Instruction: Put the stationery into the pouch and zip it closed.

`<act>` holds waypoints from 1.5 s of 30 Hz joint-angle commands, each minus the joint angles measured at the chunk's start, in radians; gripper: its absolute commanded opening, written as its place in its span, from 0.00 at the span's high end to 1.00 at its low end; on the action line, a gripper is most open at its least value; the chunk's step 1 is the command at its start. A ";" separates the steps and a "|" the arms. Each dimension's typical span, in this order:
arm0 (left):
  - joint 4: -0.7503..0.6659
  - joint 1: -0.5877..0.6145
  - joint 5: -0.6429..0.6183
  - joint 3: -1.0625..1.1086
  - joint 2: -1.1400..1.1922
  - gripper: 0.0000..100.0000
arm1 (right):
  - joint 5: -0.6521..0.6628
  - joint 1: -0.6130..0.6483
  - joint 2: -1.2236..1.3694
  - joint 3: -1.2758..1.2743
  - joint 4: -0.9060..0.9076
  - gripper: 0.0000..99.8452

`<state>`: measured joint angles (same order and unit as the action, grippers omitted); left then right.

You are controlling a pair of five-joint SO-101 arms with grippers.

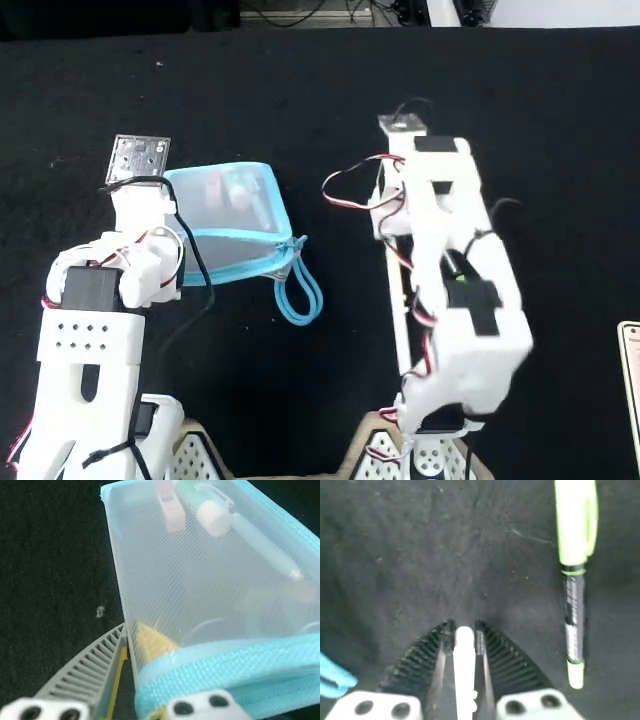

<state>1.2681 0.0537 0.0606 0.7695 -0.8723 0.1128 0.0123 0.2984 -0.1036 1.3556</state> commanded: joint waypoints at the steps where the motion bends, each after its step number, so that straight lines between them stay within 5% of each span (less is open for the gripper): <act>1: 0.020 -0.007 0.003 -0.005 0.006 0.97 | 0.005 0.012 -0.243 -0.039 0.014 0.99; 21: 0.020 -0.007 0.003 -0.005 0.006 0.97 | 0.005 0.017 -0.768 -0.160 0.048 0.99; 45: 0.020 -0.007 0.003 -0.005 0.006 0.97 | -0.003 0.100 -0.015 -0.025 -0.100 0.99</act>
<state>1.2681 0.0537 0.0606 0.7695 -0.8723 0.1128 0.0997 0.1926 -0.1803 1.3050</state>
